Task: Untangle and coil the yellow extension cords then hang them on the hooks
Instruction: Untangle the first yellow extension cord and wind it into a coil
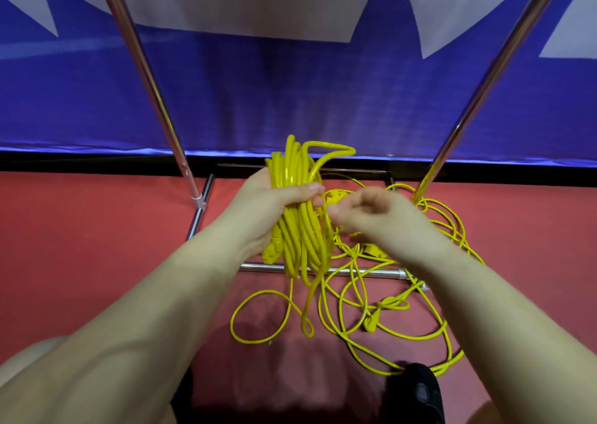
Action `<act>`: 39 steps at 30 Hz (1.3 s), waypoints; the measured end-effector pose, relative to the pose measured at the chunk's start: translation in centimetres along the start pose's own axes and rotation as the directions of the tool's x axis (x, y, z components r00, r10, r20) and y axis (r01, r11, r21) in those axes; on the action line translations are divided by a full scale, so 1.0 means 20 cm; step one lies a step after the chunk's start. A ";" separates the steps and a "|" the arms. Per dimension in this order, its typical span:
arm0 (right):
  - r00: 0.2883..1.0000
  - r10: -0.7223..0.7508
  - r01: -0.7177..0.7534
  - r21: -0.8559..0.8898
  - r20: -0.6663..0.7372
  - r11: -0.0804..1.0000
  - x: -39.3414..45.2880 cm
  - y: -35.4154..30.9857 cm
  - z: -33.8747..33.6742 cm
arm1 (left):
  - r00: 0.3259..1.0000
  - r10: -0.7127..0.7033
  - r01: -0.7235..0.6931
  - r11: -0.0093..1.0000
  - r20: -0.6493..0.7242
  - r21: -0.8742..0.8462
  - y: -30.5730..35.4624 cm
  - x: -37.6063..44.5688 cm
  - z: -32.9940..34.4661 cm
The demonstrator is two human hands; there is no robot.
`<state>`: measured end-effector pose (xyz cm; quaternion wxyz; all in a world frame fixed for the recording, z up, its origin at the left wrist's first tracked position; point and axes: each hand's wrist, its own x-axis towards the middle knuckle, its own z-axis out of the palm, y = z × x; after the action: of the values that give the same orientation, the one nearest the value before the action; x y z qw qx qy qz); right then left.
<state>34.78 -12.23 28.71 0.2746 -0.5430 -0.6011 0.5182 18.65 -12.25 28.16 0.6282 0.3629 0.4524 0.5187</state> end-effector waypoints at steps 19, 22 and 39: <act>0.871 0.245 0.192 -0.754 0.425 0.628 0.00 0.22 0.12 | 0.928 -0.007 -0.094 0.963 -0.373 -0.253 0.11 0.09 -0.20; 0.961 0.011 0.120 -0.449 0.277 0.885 0.00 0.20 0.14 | 0.916 0.059 -0.145 0.971 -0.396 -0.191 0.14 0.09 -0.23; 0.980 -0.201 0.196 -0.195 -0.002 0.961 0.05 0.20 0.18 | 0.939 0.032 -0.105 0.974 -0.342 -0.200 0.08 0.08 -0.17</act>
<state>32.72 -12.98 23.60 0.2776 -0.5097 -0.6969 0.4213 15.03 -10.48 28.26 0.5586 0.2146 0.4813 0.6405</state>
